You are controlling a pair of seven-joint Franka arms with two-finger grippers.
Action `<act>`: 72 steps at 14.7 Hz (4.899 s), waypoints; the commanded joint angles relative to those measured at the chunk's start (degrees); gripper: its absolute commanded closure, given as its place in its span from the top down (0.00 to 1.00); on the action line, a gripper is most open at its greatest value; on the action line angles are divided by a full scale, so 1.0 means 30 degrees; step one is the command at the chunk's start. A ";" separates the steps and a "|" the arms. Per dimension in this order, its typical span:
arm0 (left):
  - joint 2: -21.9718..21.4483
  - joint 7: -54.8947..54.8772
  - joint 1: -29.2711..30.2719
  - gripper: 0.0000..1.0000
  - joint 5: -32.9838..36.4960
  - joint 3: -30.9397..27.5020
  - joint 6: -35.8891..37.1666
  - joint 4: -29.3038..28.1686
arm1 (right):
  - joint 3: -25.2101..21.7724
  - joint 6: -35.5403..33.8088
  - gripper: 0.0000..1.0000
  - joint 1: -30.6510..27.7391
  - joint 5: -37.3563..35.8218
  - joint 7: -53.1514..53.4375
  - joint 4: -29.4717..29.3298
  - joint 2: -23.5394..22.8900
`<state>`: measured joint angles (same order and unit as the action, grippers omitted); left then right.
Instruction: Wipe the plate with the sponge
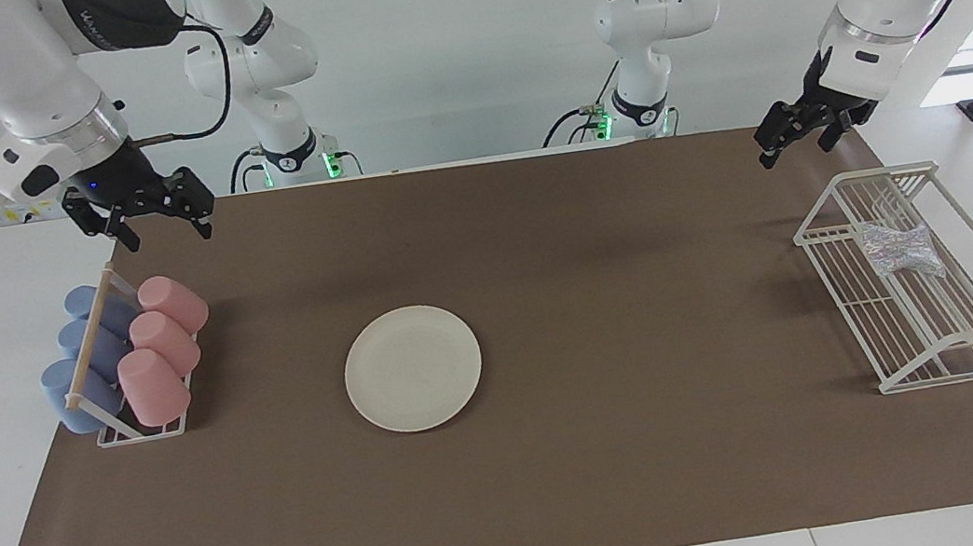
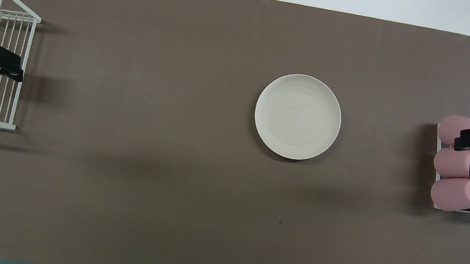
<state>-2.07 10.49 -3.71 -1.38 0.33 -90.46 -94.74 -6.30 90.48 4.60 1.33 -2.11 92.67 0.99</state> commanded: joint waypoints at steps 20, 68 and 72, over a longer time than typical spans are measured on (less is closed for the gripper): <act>0.8015 0.5761 -0.1869 1.00 1.8740 0.0096 -0.2423 -0.0530 | 0.0021 0.0542 1.00 -0.0012 0.0055 1.5224 0.0750 0.0344; 0.0372 -0.2524 -0.3270 0.00 -2.4818 -0.2453 -0.2389 -0.6821 | 0.0226 -0.0661 1.00 0.6752 0.0935 3.5092 -0.1330 -0.0182; -0.0596 -0.4892 -0.4883 0.00 -2.6871 -0.2453 -0.3593 -0.9019 | 0.0196 -0.0834 1.00 0.8831 0.0349 3.6909 -0.1621 -0.0620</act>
<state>0.55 0.67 -15.85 -78.77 -6.36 -98.27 -115.17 -5.58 88.05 28.75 3.60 105.43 89.20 0.51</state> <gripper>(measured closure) 0.943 0.000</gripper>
